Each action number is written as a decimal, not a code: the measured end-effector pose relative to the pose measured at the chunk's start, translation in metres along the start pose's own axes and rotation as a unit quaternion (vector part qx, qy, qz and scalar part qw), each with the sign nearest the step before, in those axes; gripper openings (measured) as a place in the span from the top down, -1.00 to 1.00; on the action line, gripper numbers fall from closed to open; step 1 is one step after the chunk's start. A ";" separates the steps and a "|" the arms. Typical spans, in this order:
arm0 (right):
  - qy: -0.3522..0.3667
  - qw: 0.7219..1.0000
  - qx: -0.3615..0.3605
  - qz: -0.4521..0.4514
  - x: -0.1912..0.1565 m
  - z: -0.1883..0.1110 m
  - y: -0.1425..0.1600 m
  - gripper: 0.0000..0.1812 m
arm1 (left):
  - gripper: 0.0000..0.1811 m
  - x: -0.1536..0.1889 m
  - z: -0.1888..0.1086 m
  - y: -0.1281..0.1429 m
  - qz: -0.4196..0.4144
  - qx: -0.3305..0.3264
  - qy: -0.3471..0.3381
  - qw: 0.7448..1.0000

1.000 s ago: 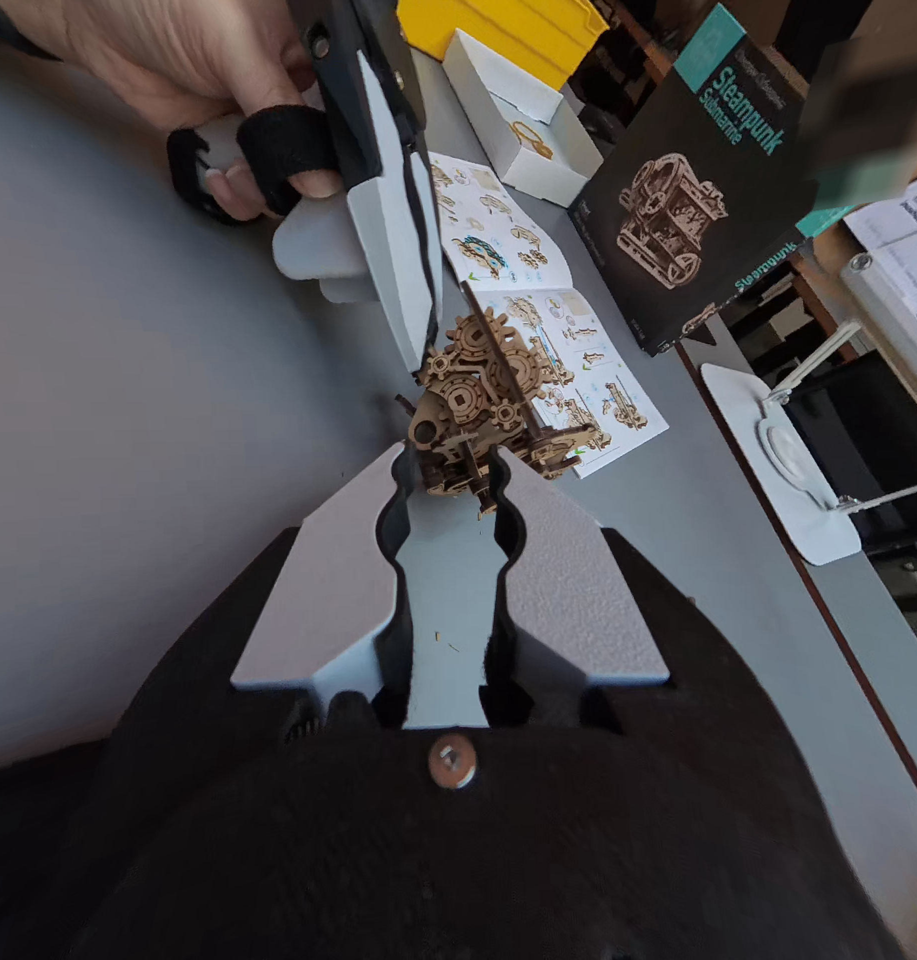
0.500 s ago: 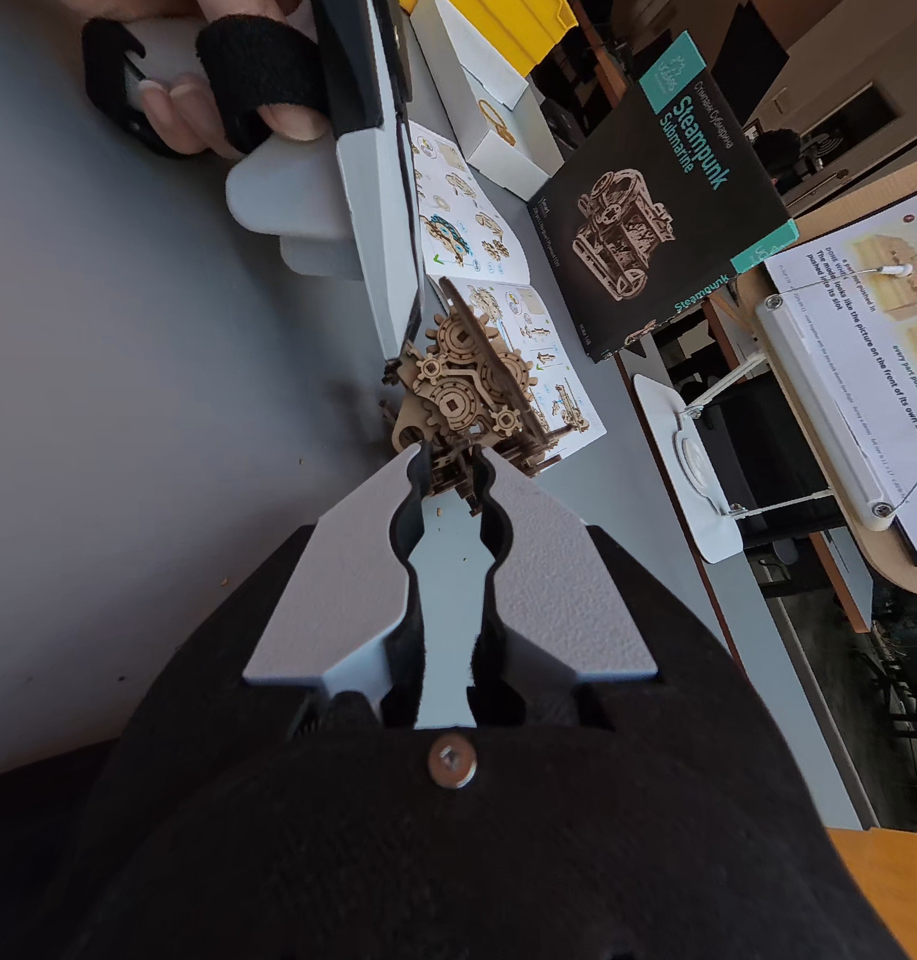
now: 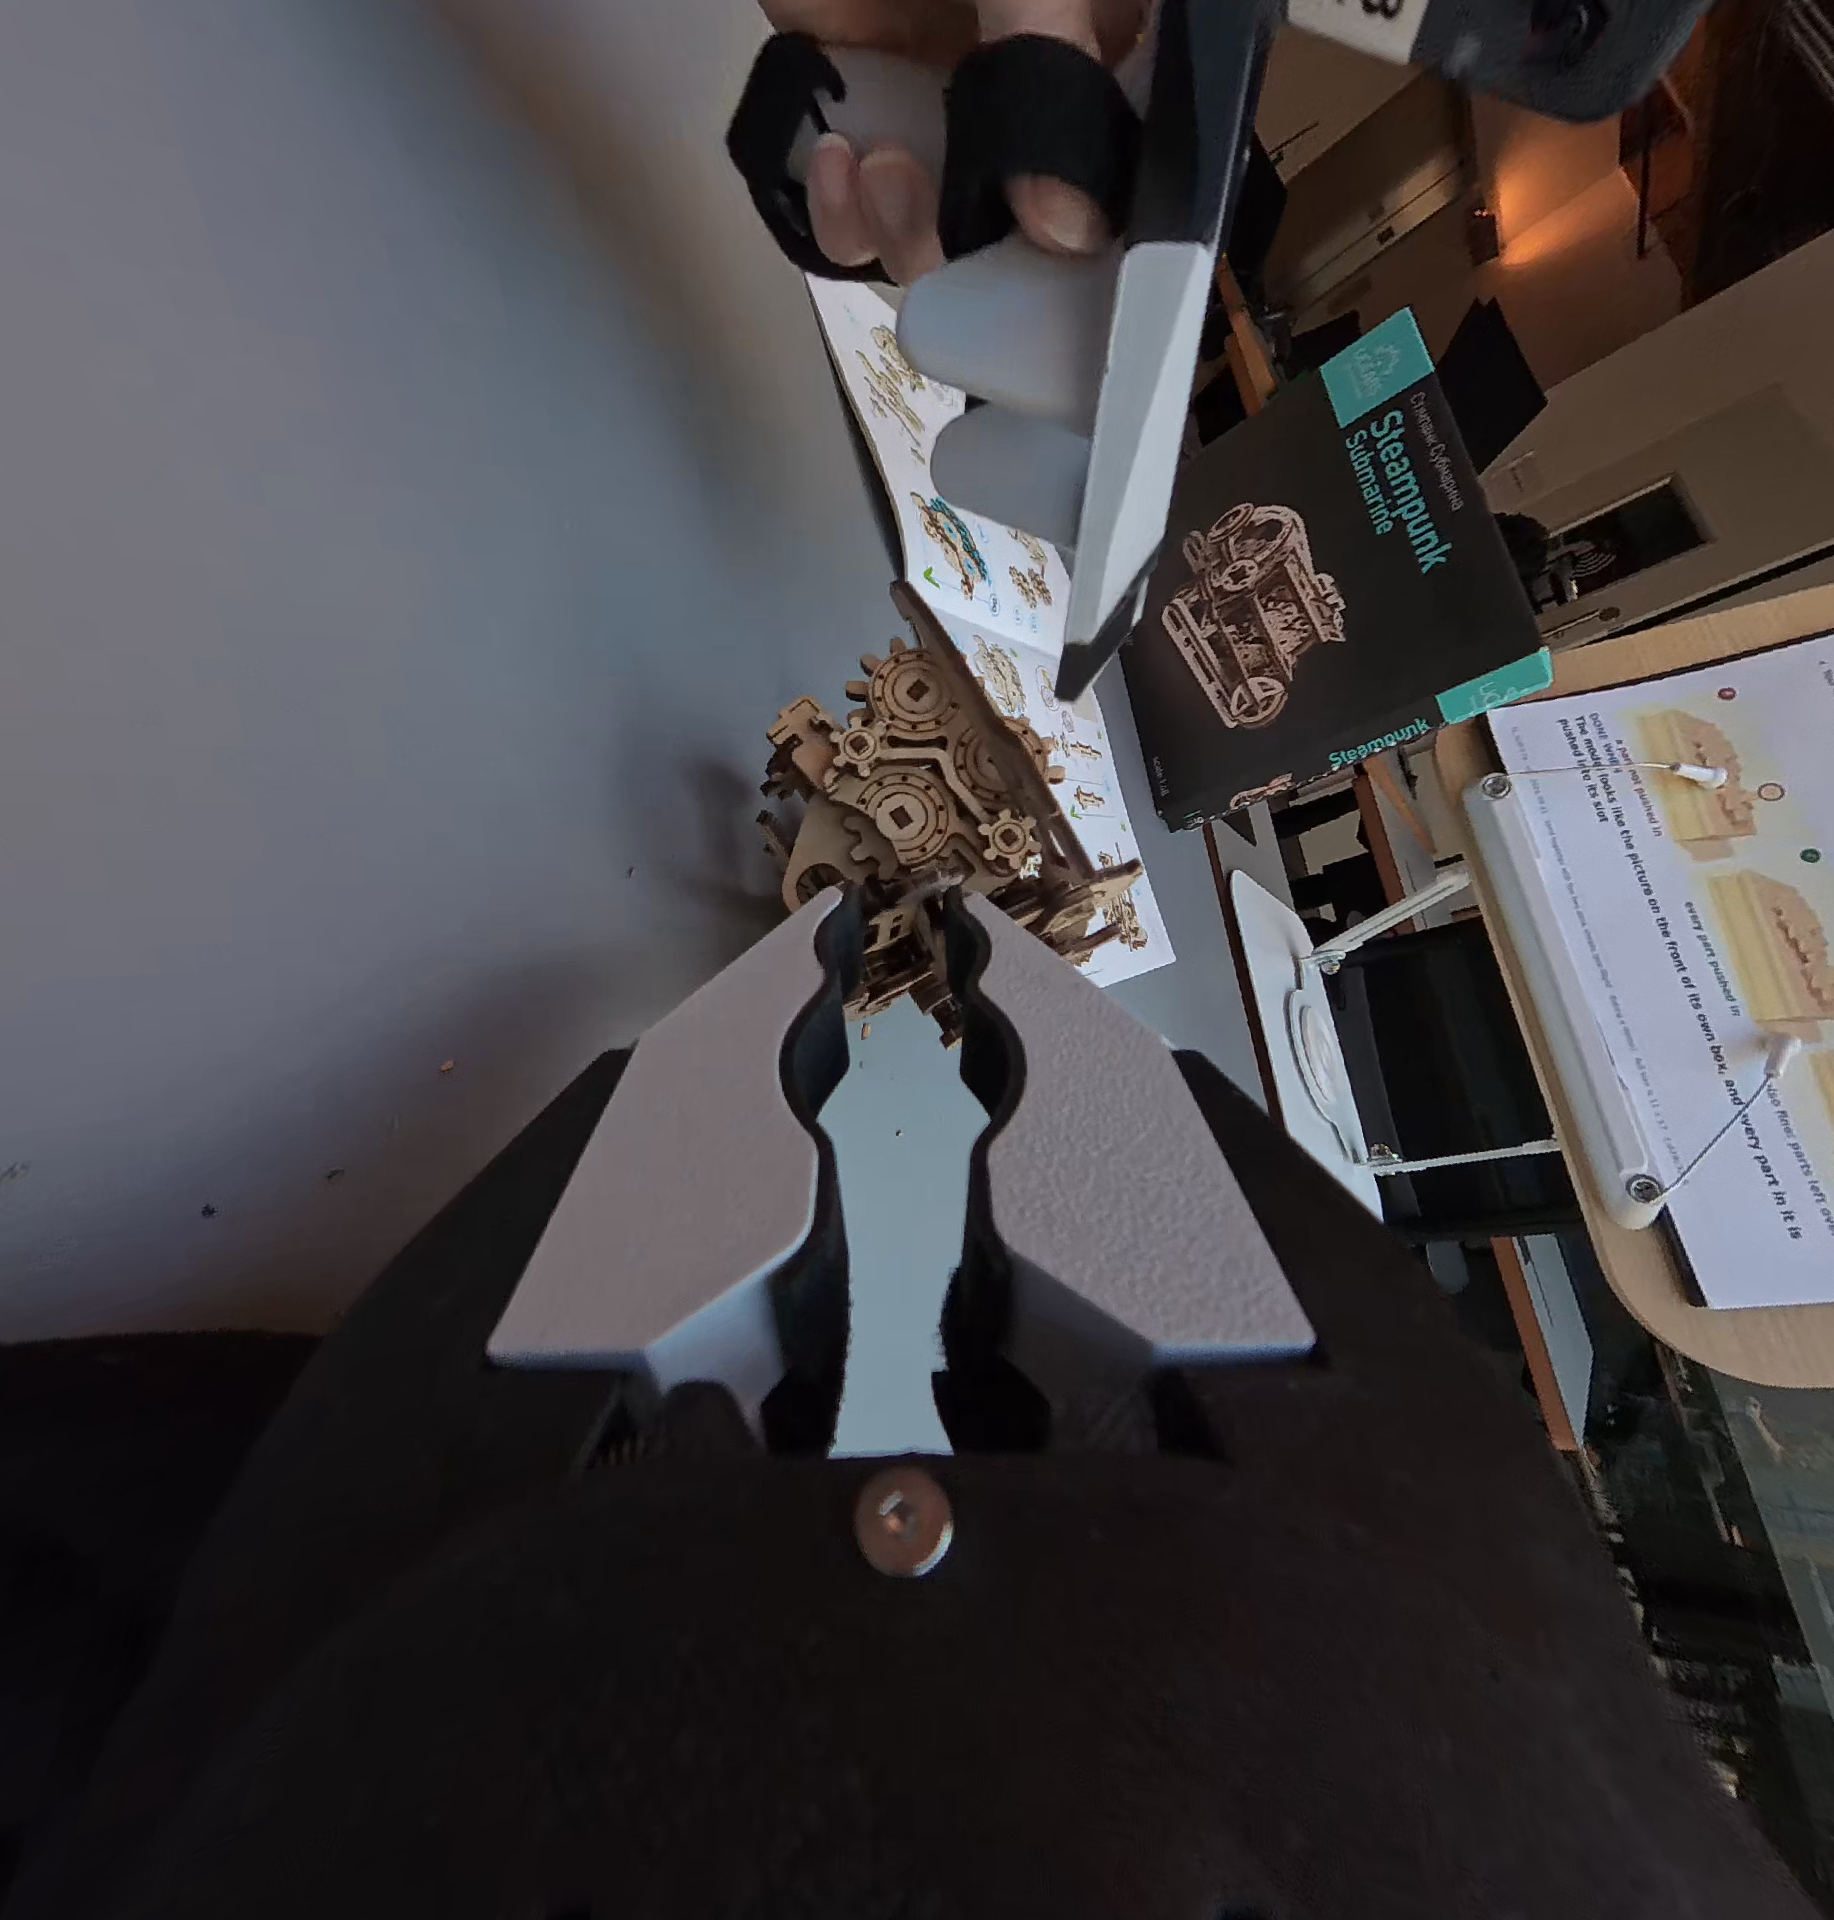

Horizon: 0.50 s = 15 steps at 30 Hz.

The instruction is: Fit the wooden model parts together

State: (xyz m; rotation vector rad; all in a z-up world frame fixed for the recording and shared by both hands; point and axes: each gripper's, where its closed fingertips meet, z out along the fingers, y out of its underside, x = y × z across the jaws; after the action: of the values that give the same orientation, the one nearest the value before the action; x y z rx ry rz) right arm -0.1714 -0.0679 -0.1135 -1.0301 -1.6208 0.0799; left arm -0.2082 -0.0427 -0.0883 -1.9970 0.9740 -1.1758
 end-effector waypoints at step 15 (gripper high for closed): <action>-0.004 0.998 0.030 -0.047 -0.003 -0.011 -0.002 0.85 | 0.80 0.019 0.034 0.014 -0.033 -0.114 0.128 0.985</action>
State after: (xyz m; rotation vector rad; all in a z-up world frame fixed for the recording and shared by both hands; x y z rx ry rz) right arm -0.1639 -0.0761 -0.1108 -0.9071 -1.6631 0.0688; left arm -0.1754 -0.0608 -0.1049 -2.1046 1.2254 -1.4394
